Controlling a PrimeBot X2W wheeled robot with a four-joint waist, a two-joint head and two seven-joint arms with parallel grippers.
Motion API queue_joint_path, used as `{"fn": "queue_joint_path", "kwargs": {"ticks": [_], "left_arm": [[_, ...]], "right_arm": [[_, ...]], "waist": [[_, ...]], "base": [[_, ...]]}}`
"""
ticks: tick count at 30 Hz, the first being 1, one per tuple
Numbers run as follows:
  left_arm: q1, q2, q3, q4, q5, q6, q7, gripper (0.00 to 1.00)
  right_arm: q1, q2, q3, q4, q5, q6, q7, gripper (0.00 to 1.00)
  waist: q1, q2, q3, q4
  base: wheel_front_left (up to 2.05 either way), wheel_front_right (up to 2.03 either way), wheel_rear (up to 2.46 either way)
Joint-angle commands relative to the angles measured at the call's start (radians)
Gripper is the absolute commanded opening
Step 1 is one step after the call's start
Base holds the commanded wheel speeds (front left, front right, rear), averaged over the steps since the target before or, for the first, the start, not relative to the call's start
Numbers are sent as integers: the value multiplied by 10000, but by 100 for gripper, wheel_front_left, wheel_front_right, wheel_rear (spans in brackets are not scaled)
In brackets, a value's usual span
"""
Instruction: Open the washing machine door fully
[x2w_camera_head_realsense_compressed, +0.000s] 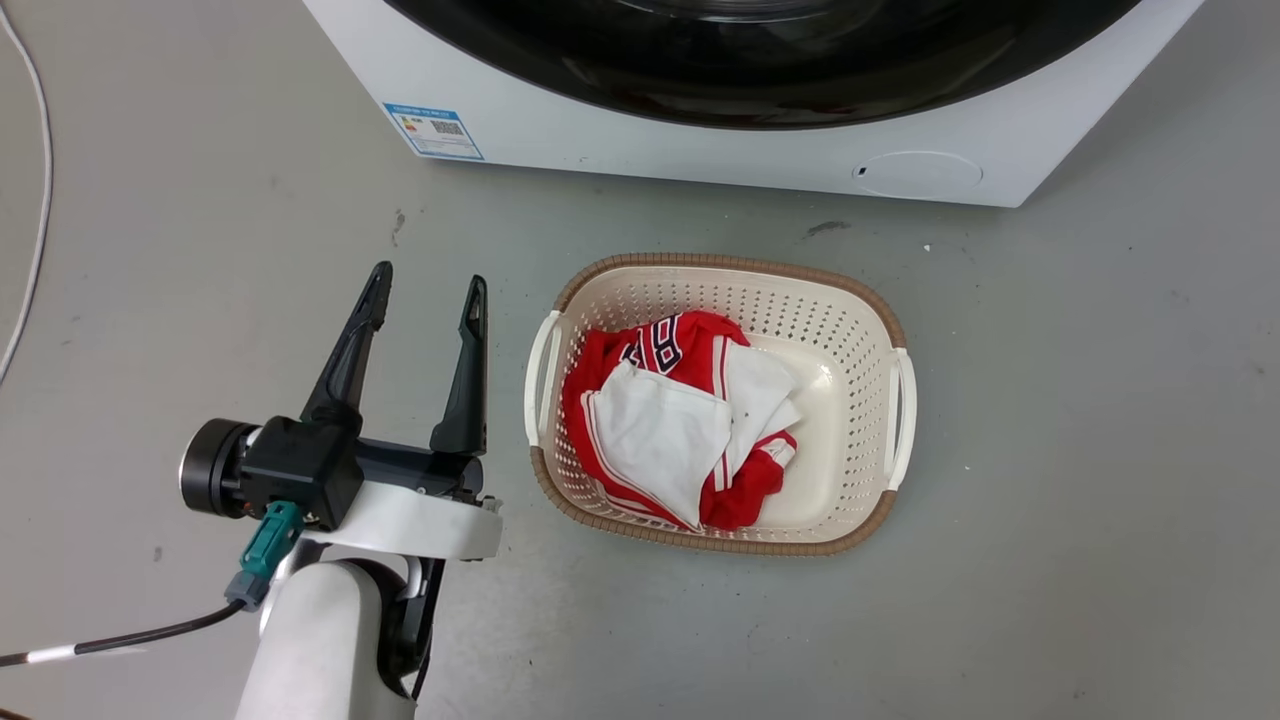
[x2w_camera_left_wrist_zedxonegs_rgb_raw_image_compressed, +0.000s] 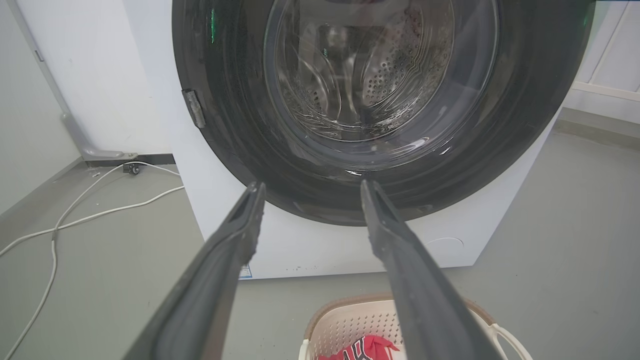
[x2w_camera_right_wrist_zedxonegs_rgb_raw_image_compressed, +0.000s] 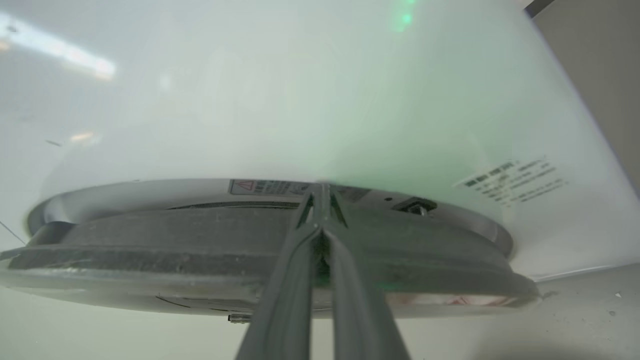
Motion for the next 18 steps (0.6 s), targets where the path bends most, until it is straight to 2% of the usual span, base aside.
{"fn": "queue_joint_path", "kwargs": {"ticks": [1, 11, 18], "left_arm": [[-105, -11, -35, -12, -57, -17, -26, 100], [-160, -10, -70, 86, -140, 101, -26, 100], [-124, -10, -65, 190, -122, 151, -26, 100]], "right_arm": [[-109, 81, 46, 56, -56, 0, 160, 0], [-107, 236, 92, 84, 84, 0, 1958, 0], [262, 299, 125, -369, 449, 3, 3787, 0]], "waist": [[-1, 0, 59, 39], [-1, 0, 51, 12], [-1, 0, -250, -143]], "base": [[0, 0, 0], [0, 0, 0], [0, 0, 0]]}}
